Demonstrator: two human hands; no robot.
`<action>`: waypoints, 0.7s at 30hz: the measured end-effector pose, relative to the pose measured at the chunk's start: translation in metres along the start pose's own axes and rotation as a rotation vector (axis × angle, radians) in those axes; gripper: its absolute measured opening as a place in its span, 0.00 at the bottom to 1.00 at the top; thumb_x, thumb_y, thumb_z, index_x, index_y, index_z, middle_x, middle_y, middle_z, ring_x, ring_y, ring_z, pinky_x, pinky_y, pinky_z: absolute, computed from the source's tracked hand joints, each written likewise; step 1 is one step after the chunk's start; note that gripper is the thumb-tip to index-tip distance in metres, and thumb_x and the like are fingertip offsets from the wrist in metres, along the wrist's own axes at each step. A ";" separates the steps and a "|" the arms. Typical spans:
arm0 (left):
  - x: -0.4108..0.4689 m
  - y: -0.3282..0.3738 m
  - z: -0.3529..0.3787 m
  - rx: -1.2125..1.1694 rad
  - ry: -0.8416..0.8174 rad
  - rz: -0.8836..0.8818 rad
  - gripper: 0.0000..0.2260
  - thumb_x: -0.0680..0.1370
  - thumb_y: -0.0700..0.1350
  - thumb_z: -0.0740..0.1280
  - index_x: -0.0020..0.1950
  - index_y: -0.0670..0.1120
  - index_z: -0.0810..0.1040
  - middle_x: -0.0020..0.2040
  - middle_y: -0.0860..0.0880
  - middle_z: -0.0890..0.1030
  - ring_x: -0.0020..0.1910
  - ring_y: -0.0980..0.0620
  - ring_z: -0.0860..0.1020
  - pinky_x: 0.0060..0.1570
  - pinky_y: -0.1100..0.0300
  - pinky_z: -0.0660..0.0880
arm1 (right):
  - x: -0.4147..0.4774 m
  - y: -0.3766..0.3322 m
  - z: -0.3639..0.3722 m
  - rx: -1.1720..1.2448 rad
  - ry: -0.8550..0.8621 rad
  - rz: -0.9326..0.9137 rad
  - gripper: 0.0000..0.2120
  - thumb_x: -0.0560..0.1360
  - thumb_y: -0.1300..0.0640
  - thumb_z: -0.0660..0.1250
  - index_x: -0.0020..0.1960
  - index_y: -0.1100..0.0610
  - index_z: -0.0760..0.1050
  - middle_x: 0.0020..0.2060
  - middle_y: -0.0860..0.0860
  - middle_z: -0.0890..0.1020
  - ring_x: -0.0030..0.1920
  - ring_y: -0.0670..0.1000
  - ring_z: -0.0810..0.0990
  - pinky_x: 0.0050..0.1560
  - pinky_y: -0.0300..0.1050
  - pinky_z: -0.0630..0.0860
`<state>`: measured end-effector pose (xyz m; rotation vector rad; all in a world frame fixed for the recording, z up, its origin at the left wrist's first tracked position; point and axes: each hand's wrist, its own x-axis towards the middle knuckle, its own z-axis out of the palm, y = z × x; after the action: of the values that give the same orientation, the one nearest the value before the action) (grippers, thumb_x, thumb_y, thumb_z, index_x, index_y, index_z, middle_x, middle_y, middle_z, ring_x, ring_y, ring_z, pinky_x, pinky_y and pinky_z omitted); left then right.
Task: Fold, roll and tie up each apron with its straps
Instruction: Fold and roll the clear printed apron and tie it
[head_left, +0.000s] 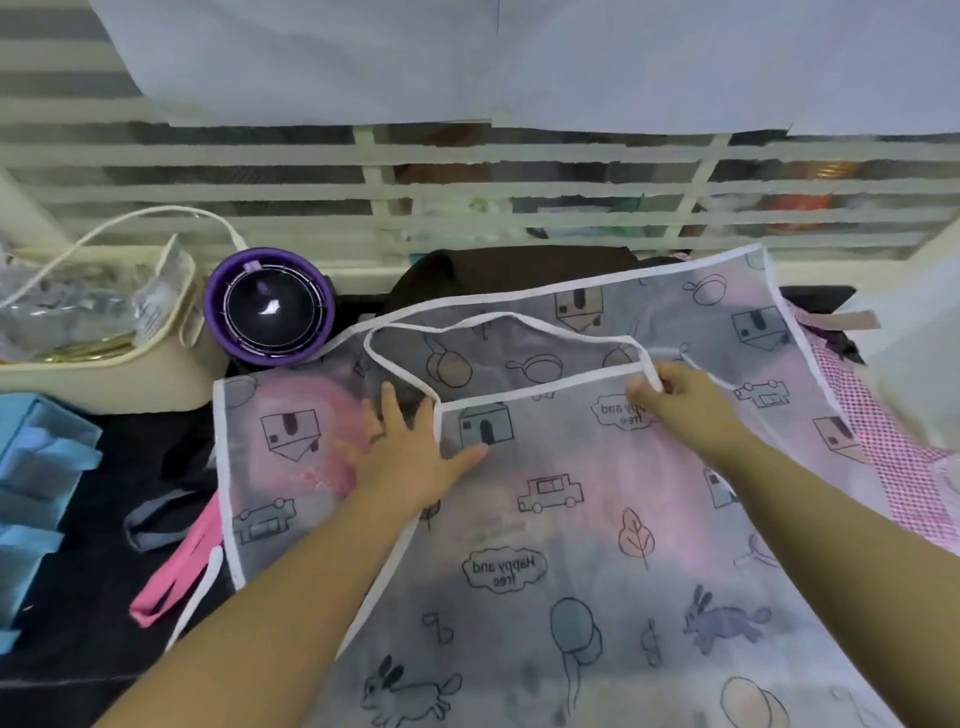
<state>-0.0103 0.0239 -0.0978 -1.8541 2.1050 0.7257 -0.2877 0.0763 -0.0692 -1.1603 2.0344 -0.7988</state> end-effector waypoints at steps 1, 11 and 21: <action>0.007 0.005 -0.008 -0.050 0.108 0.016 0.40 0.72 0.73 0.56 0.76 0.52 0.56 0.78 0.43 0.44 0.76 0.38 0.46 0.71 0.34 0.50 | 0.002 -0.002 -0.001 0.011 -0.010 -0.010 0.07 0.78 0.56 0.65 0.48 0.58 0.79 0.38 0.53 0.81 0.37 0.50 0.75 0.38 0.40 0.71; 0.033 0.019 -0.072 -0.950 0.551 0.143 0.08 0.83 0.42 0.58 0.48 0.42 0.74 0.35 0.49 0.75 0.32 0.54 0.73 0.28 0.71 0.69 | 0.035 -0.042 -0.001 -0.070 0.161 -0.222 0.16 0.81 0.61 0.55 0.37 0.54 0.74 0.25 0.49 0.71 0.23 0.43 0.70 0.25 0.33 0.63; 0.090 0.031 -0.128 -0.832 0.435 0.022 0.15 0.83 0.46 0.52 0.56 0.41 0.76 0.45 0.43 0.79 0.44 0.44 0.77 0.45 0.50 0.76 | 0.109 -0.083 0.004 -0.481 0.247 -0.556 0.13 0.82 0.58 0.55 0.47 0.61 0.77 0.40 0.57 0.76 0.44 0.60 0.74 0.43 0.50 0.66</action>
<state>-0.0373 -0.1161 -0.0273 -2.5942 2.2627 1.4898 -0.2869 -0.0562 -0.0337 -2.0463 2.1986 -0.7497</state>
